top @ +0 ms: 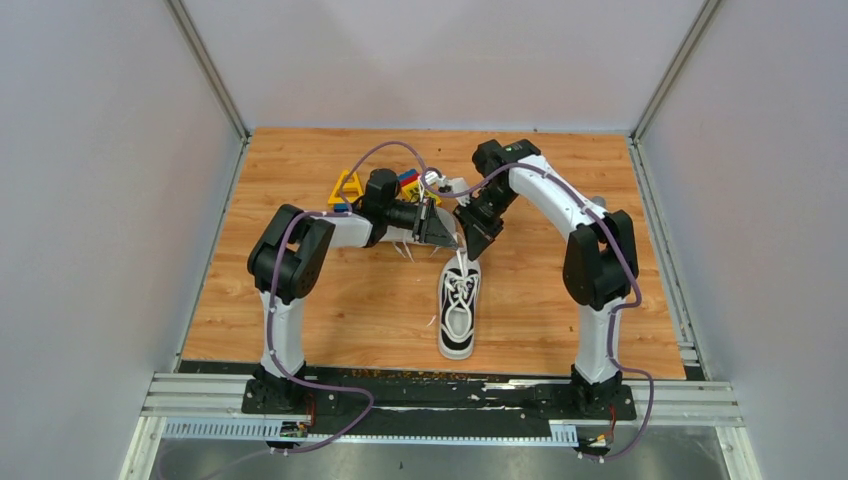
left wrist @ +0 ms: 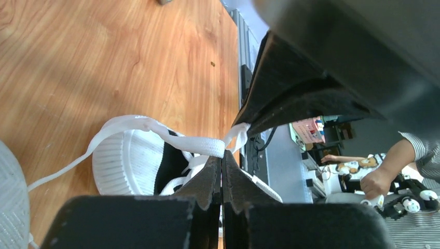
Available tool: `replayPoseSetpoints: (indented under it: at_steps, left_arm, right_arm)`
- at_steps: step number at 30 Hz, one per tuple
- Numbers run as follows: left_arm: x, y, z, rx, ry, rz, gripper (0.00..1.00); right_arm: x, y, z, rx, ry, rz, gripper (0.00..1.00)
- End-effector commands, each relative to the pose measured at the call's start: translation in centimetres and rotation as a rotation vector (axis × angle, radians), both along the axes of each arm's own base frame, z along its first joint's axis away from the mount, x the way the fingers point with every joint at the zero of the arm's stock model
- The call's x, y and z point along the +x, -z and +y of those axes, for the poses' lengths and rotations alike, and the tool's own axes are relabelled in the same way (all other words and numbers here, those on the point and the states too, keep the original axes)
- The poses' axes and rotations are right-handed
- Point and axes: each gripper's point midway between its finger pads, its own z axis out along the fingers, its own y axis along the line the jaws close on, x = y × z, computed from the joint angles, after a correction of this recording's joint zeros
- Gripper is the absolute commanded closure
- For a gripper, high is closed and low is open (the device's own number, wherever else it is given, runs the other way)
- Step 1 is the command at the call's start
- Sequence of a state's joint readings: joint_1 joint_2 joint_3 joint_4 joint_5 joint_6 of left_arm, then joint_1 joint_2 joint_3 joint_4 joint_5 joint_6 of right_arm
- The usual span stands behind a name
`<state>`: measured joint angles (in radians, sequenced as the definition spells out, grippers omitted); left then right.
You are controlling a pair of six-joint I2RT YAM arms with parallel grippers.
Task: Tie the shoes
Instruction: Cross the shoelace with the shoelace.
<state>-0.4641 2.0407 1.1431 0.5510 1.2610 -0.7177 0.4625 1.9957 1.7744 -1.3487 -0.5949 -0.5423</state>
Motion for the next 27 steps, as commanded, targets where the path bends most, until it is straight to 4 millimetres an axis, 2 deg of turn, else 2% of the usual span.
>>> replayPoseSetpoints:
  at_steps: [1,4,12,18,21,25,27]
  left_arm:
    - [-0.1,-3.7,-0.4,-0.080,0.017,-0.098,1.00]
    - [0.1,-3.4,-0.5,-0.063,-0.002,-0.108,1.00]
    - [-0.3,-3.6,-0.5,-0.048,-0.013,-0.119,1.00]
    - [-0.7,-3.3,-0.4,-0.019,-0.015,-0.133,1.00]
    - [-0.5,-2.8,-0.2,0.020,-0.033,-0.205,1.00]
    - [-0.3,-2.0,0.1,0.079,-0.064,-0.198,1.00]
    - [-0.3,-1.9,0.0,0.081,-0.070,-0.182,1.00]
  right_arm:
    - [-0.8,-3.4,-0.5,0.001,0.102,0.111,1.00]
    - [-0.6,-4.1,-0.4,-0.004,0.157,0.150,1.00]
    - [-1.9,-4.2,-0.1,0.009,0.193,0.224,1.00]
    - [-2.3,-5.9,0.5,0.118,0.272,0.345,1.00]
    - [-2.2,-7.0,0.9,0.199,0.325,0.436,1.00]
    - [-3.1,-8.6,1.5,0.329,0.368,0.593,1.00]
    - [-3.3,-8.2,1.6,0.358,0.374,0.648,1.00]
